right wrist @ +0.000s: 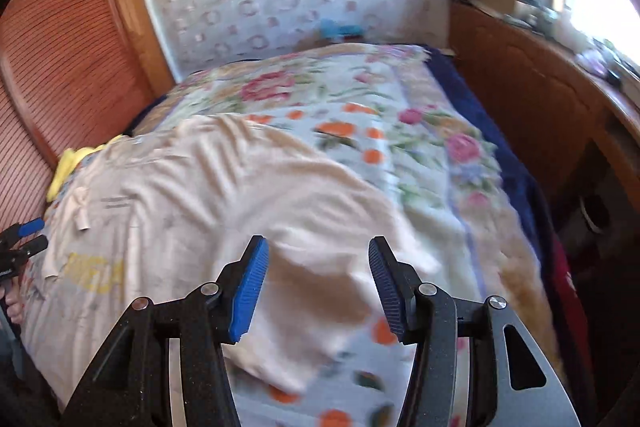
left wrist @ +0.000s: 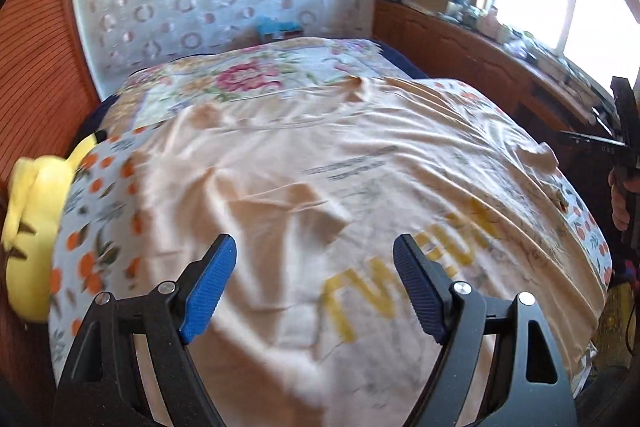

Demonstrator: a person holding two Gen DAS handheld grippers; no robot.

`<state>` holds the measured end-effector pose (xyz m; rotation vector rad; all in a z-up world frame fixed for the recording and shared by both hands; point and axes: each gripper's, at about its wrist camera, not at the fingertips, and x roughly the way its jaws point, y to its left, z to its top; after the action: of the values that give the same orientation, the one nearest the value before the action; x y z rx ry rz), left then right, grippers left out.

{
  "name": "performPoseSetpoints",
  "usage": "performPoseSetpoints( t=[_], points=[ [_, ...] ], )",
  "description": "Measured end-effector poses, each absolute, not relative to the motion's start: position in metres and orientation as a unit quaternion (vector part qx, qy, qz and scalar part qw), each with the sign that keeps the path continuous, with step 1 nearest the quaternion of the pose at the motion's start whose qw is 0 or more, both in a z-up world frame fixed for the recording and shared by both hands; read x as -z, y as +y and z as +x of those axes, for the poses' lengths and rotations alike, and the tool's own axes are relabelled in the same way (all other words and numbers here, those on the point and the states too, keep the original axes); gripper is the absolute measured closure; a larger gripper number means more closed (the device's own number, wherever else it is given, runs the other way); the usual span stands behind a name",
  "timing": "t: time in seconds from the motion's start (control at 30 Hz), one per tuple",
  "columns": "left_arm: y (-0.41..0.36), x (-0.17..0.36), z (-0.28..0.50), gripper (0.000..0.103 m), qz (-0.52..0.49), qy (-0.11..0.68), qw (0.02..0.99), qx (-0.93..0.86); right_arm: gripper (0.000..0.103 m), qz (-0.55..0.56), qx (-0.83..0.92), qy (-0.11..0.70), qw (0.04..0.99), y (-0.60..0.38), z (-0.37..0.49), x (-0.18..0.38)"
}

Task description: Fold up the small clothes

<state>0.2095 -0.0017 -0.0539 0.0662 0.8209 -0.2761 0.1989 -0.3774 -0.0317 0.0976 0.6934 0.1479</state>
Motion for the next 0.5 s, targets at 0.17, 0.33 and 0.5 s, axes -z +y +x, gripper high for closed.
performPoseSetpoints(
  t=[0.17, 0.33, 0.5],
  points=[
    [-0.045, 0.064, 0.225, 0.021, 0.06, 0.419, 0.89, 0.167, 0.049, 0.07, -0.057, 0.351, 0.932, -0.392, 0.187, 0.043],
    [-0.072, 0.082, 0.231, 0.021, 0.063, 0.447, 0.87, 0.198, 0.049, 0.088, -0.068, 0.363, 0.925, -0.39, 0.192, 0.051],
    [-0.083, 0.086, 0.23, 0.02, 0.083, 0.442, 0.872, 0.195, 0.049, 0.096, -0.079, 0.367, 0.922, -0.4, 0.199, 0.053]
  ],
)
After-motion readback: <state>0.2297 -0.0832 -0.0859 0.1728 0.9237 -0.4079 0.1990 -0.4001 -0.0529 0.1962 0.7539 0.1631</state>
